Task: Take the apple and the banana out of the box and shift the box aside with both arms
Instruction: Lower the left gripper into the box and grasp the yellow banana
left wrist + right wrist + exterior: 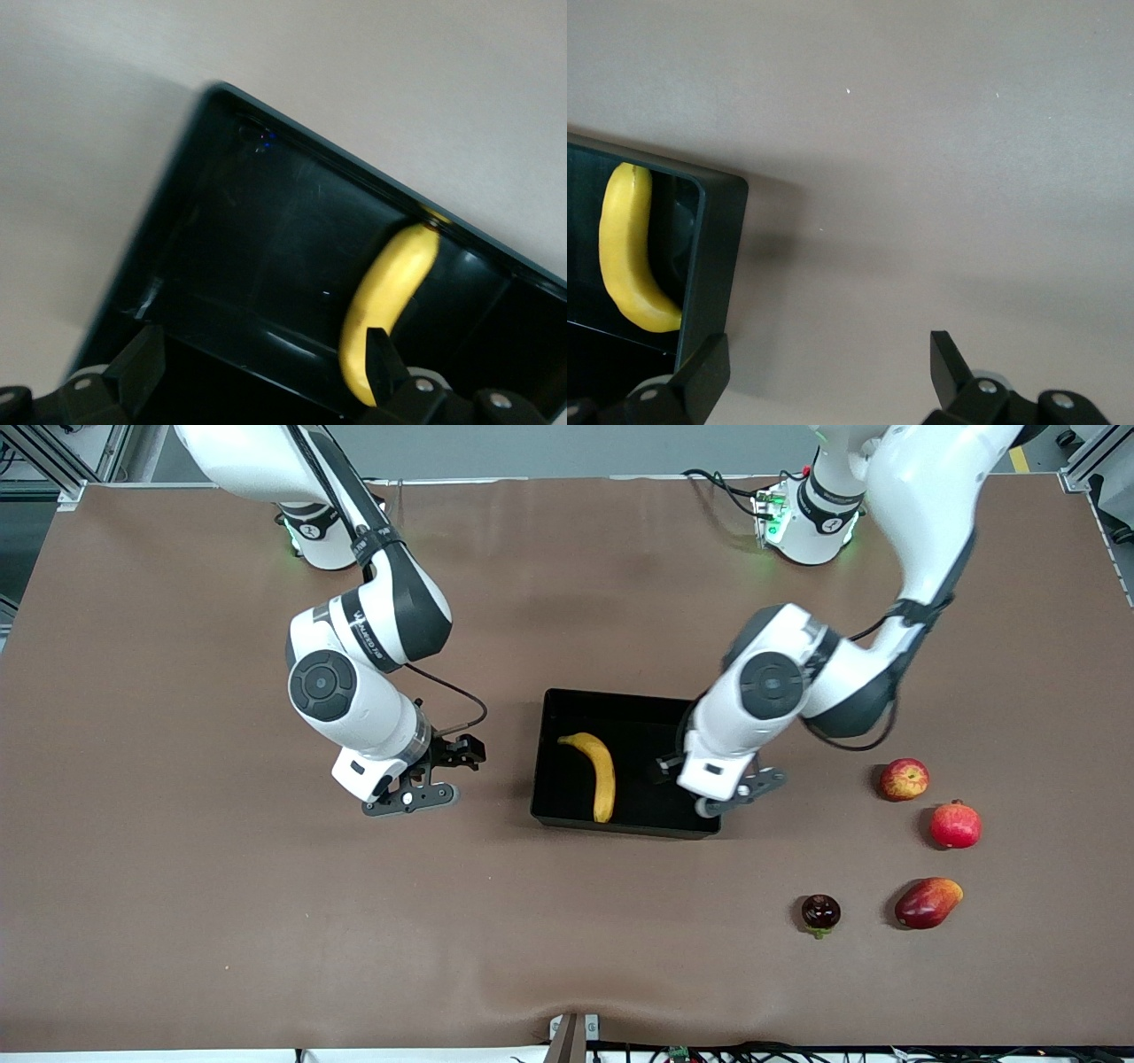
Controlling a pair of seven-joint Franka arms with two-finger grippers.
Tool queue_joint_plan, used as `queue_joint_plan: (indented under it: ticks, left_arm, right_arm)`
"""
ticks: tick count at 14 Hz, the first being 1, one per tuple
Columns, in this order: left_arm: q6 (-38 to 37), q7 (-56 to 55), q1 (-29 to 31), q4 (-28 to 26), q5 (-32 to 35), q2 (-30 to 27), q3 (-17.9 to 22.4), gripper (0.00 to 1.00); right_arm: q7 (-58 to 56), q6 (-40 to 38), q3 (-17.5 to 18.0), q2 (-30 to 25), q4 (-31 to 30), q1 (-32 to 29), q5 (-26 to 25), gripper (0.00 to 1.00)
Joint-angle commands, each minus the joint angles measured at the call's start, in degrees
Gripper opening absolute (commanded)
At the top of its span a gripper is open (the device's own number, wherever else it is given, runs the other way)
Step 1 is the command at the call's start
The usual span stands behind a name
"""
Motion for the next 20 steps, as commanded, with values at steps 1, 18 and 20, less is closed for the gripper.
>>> queue_joint_plan:
  ticks: [1,18,20]
  left_arm:
    - [2.6,-0.9,-4.7,3.9,7.8,5.5,0.4,1.00]
    - [18.0,6.2,-15.3,4.7,13.9,17.7,4.2,0.10]
    - [18.0,6.3,-15.3,4.8,13.9,17.5,4.2,0.00]
  right_arm:
    - [0.7,-0.3,0.2,0.9,1.1,-0.2,0.9,1.00]
    - [0.7,0.6,0.2,2.2,1.2,0.5,0.9,1.00]
    - [0.7,0.6,0.2,2.2,1.2,0.3,0.9,1.00]
